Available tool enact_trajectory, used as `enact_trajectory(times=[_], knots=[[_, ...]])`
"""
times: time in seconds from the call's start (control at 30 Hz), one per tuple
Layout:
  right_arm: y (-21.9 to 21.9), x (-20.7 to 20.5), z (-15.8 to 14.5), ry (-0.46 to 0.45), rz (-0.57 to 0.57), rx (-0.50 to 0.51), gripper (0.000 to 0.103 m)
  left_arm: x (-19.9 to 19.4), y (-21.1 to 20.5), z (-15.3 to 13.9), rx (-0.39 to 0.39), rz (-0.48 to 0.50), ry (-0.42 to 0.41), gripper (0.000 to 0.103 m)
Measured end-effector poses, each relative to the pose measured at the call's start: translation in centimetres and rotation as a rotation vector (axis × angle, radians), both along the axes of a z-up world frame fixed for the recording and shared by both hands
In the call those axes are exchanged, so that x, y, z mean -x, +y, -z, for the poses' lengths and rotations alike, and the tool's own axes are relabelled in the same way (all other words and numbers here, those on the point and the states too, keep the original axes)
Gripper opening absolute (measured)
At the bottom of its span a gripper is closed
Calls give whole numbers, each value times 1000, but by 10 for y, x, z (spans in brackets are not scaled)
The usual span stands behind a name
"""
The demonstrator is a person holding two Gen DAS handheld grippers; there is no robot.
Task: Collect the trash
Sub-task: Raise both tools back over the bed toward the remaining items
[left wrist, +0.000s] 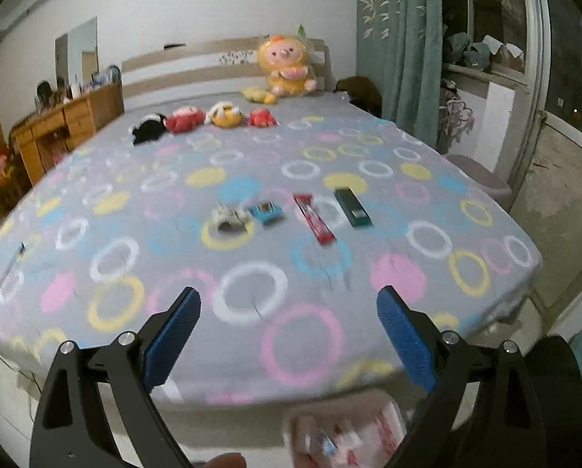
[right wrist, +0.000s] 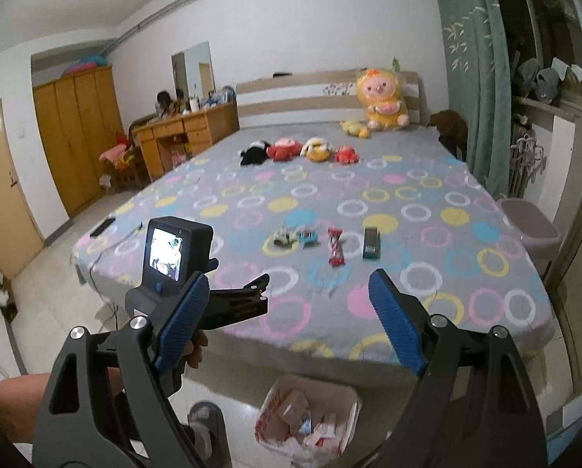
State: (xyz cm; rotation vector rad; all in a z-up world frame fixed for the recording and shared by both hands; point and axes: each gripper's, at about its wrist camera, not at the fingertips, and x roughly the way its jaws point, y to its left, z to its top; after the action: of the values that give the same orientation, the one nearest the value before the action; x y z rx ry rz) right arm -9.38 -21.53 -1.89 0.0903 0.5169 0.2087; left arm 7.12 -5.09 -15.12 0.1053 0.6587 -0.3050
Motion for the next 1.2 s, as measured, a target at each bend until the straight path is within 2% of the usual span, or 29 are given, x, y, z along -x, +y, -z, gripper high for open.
enact_trajectory(times=[0.17, 0.27, 0.47, 0.57, 0.67, 0.77, 0.87, 1.03, 1.2], knots=[[-21, -20, -42, -71, 33, -60, 87, -42, 12, -22, 50, -9, -46, 93], [-34, -33, -62, -118, 57, -92, 87, -72, 19, -20, 24, -31, -63, 93], [-56, -68, -83, -180, 128, -100, 87, -130, 33, 2, -17, -67, -19, 93], [-63, -107, -78, -152, 158, -84, 90, -160, 47, 18, 60, -103, 52, 93], [-65, -157, -58, -79, 177, -58, 93, -184, 48, 36, 94, -119, 136, 93], [-69, -211, -24, 15, 203, -45, 93, -208, 32, 52, 33, -112, 186, 93], [-73, -258, 12, 107, 220, -28, 93, -229, 27, 69, 16, -115, 242, 93], [-69, -321, 77, 227, 228, 48, 93, -257, 20, 91, -40, -112, 296, 93], [-70, -362, 135, 322, 246, 82, 93, -277, 19, 109, -72, -99, 326, 93]])
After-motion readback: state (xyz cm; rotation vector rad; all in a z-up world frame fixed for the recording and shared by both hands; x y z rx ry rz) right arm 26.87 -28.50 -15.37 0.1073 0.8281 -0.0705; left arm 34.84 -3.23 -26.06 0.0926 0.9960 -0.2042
